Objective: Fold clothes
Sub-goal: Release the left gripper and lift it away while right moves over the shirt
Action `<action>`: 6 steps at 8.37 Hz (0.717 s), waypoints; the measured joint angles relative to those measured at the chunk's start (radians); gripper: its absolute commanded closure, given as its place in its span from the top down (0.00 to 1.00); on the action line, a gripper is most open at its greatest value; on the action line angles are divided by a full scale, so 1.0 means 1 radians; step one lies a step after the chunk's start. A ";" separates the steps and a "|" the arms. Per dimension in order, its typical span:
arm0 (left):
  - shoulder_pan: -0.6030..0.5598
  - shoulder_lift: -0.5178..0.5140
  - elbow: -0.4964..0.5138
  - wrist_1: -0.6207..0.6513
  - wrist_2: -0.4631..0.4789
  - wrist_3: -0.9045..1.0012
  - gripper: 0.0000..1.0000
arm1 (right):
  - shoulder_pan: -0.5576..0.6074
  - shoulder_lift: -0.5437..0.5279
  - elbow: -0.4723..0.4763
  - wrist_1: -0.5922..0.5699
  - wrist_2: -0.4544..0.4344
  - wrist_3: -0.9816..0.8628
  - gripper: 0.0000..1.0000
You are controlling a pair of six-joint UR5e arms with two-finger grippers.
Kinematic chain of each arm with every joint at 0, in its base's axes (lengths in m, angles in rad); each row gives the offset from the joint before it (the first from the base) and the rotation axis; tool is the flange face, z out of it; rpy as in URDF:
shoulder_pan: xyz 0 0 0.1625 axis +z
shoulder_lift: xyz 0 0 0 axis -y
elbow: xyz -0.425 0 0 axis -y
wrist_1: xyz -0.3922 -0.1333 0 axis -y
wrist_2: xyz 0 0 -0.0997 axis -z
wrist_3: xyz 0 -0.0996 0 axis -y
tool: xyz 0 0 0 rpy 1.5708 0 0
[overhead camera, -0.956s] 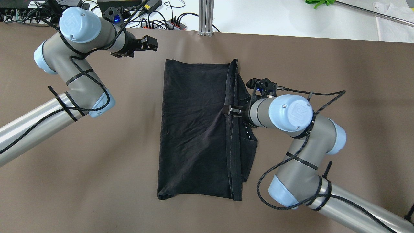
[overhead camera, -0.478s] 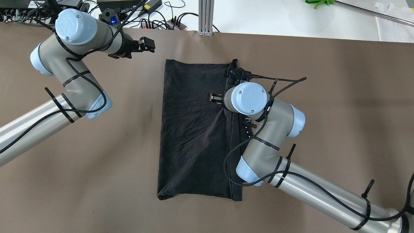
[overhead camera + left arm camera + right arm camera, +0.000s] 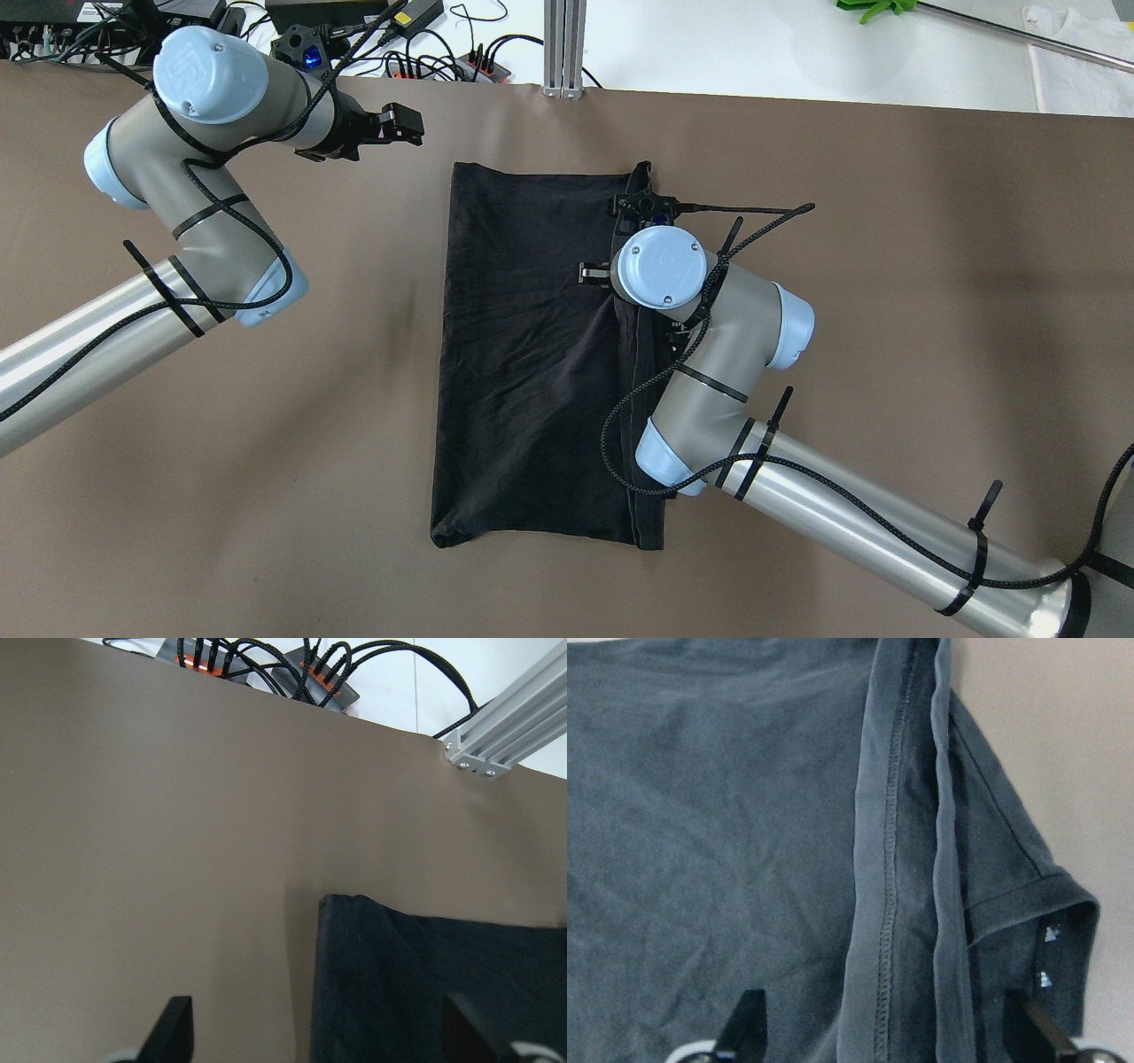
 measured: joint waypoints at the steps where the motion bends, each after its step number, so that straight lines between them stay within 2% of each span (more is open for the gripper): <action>1: 0.000 0.000 0.000 0.000 0.000 0.001 1.00 | 0.000 0.000 -0.004 -0.025 0.000 -0.007 0.94; 6: 0.001 0.001 0.001 -0.001 0.000 -0.001 1.00 | -0.003 -0.001 -0.018 -0.055 -0.001 0.007 0.94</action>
